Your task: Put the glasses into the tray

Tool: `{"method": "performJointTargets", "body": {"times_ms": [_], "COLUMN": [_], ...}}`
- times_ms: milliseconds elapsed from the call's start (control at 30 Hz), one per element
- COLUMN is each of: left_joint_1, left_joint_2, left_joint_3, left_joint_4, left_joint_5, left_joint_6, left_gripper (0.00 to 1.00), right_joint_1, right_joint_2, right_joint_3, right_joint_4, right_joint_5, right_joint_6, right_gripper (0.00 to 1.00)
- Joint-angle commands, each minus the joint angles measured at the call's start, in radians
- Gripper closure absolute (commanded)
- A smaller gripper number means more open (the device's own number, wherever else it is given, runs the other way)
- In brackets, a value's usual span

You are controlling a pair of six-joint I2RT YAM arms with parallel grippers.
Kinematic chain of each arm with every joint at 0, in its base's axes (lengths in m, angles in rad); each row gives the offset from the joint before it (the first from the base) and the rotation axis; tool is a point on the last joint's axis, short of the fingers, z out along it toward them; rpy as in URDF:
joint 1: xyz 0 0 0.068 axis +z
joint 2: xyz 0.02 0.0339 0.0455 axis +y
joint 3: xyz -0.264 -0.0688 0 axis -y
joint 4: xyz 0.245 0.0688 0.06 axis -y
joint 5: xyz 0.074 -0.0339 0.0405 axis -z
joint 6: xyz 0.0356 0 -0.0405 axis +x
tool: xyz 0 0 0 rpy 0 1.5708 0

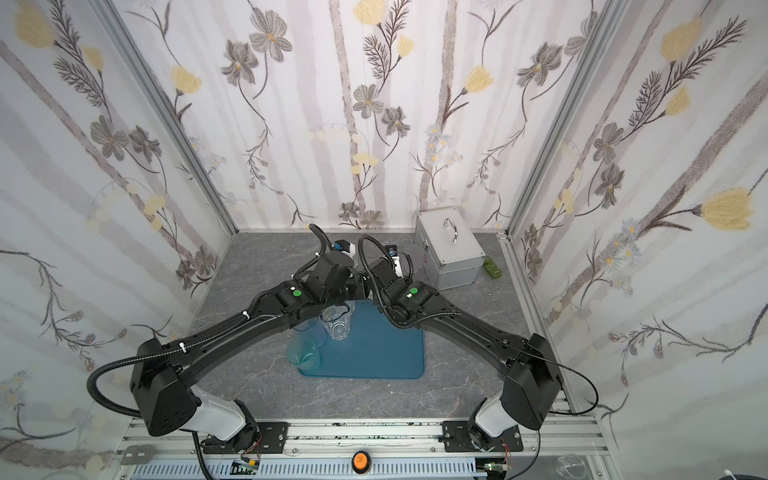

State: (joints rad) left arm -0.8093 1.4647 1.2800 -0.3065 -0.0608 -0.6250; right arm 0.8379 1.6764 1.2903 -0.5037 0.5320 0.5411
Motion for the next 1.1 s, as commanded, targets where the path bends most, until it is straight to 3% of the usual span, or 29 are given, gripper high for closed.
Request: {"method": "performJointTargets", "body": {"times_ms": [0,167,300,500,733,1067], "left_joint_1": [0.044,0.237,0.39,0.544,0.583,0.608], "left_joint_2": [-0.056,-0.202,-0.333,-0.355,-0.386,-0.364], "left_joint_3": [-0.018,-0.106,-0.196,-0.276,-0.376,-0.439], "left_joint_4": [0.049,0.037,0.038,0.043,0.13,0.191], "left_joint_5": [0.05,0.016,-0.116,-0.145,-0.16,-0.135], "left_joint_6": [0.07,0.234,0.379,0.429,0.417,0.411], "left_gripper": [0.57,0.41,0.29,0.25,0.25,0.25], "right_joint_1": [-0.01,-0.041,-0.024,0.133,0.245,0.28], "right_joint_2": [-0.021,-0.057,-0.073,-0.001,0.167,0.286], "right_joint_3": [-0.012,-0.028,-0.098,-0.073,0.043,0.112], "right_joint_4": [0.028,-0.117,-0.233,-0.256,-0.219,-0.22], "right_joint_5": [-0.073,-0.233,-0.35,-0.387,-0.422,-0.449], "right_joint_6": [0.0,-0.05,-0.05,0.015,0.046,0.049], "right_gripper": [1.0,1.0,1.0,1.0,1.0,1.0]}}
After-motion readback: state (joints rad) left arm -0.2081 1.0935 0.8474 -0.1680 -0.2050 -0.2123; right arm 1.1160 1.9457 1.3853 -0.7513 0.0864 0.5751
